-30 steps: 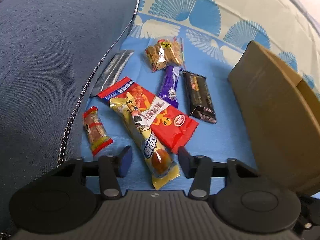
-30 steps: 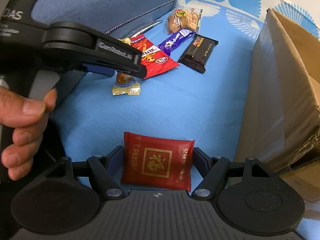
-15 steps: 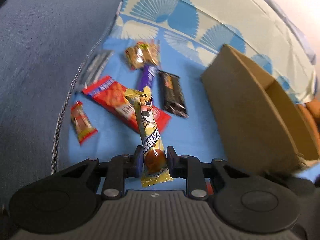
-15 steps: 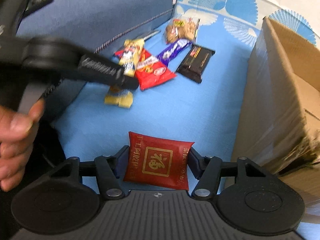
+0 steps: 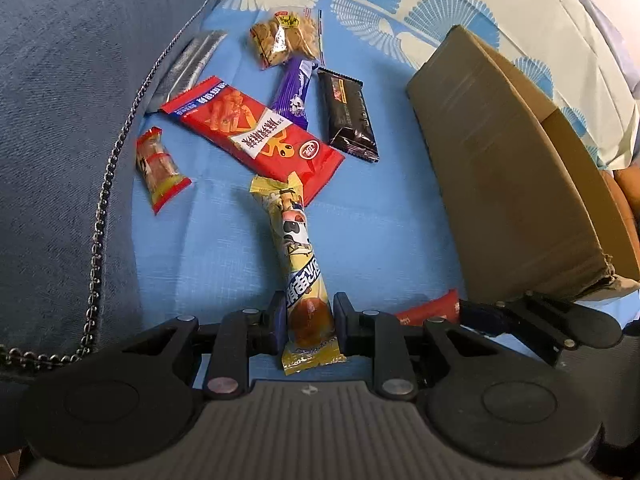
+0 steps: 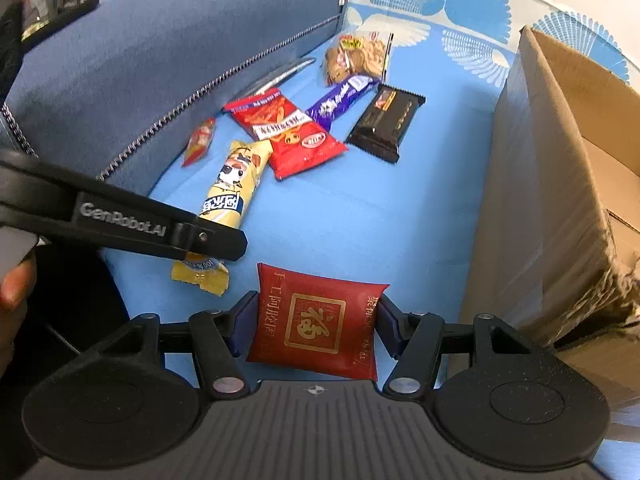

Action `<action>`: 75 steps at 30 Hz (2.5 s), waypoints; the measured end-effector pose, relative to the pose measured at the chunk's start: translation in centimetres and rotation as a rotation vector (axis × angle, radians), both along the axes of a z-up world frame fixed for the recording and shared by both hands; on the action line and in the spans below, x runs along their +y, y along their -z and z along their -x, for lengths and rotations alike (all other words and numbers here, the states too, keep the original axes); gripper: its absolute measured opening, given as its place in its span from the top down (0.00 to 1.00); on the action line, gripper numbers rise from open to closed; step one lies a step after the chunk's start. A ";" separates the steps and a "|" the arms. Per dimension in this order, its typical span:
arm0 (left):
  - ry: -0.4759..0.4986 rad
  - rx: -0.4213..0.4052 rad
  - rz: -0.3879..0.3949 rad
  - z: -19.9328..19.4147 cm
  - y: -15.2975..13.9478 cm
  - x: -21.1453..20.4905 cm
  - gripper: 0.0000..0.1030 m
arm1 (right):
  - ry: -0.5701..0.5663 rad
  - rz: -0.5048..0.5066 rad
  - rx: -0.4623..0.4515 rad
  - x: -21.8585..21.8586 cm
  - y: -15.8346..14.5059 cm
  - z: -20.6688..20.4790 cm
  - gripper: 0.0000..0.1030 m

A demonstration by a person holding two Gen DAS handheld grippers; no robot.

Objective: Organize snacks

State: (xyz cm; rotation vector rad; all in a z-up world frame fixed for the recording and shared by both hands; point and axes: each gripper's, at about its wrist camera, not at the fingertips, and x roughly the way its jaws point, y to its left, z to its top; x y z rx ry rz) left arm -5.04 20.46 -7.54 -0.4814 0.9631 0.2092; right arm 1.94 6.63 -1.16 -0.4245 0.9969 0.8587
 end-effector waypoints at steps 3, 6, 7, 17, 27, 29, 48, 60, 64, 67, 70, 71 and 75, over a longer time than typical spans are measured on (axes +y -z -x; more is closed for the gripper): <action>0.002 -0.001 -0.004 0.1 0.0 0.0 0.74 | -0.003 0.012 0.010 -0.1 0.4 0.0 0.39; -0.003 0.000 0.003 0.1 0.1 0.0 0.73 | -0.008 0.015 0.008 -0.2 0.5 0.1 0.39; -0.005 0.000 0.006 0.1 0.1 0.1 0.73 | -0.007 0.015 0.010 -0.2 0.5 0.1 0.39; 0.005 -0.001 -0.015 -0.1 -0.1 -0.3 0.74 | -0.005 0.013 0.010 -0.2 0.5 0.1 0.39; 0.007 -0.019 -0.012 0.1 -0.2 -0.2 0.74 | -0.004 0.006 0.004 -0.2 0.5 0.2 0.39; 0.007 -0.023 -0.010 0.2 -0.2 -0.2 0.74 | -0.003 -0.011 -0.004 -0.2 0.2 0.2 0.39; -0.018 -0.157 0.044 1.8 -1.7 0.4 0.74 | -0.033 -0.165 -0.081 -1.0 -4.0 1.2 0.39; -0.031 -0.209 -0.013 2.5 -2.9 -0.1 0.74 | -0.086 -0.325 -0.276 -6.1 -14.3 -3.3 0.39; -0.030 -0.222 -0.077 2.6 -3.5 -0.8 0.74 | 0.026 -0.360 -0.280 -8.9 -13.4 -6.6 0.39; -0.057 -0.224 -0.105 2.6 -4.2 -1.2 0.74 | 0.153 -0.397 -0.209 -10.9 -11.9 -8.2 0.39; -0.106 -0.227 -0.092 2.3 -4.8 -1.4 0.74 | 0.200 -0.438 -0.236 -12.0 -12.3 -8.7 0.39; -0.118 -0.227 -0.089 2.0 -5.1 -1.6 0.74 | 0.209 -0.453 -0.245 -12.2 -12.3 -8.9 0.39; -0.107 -0.256 -0.104 -0.1 -7.3 -3.3 0.74 | 0.268 -0.458 -0.246 -13.5 -11.9 -10.3 0.39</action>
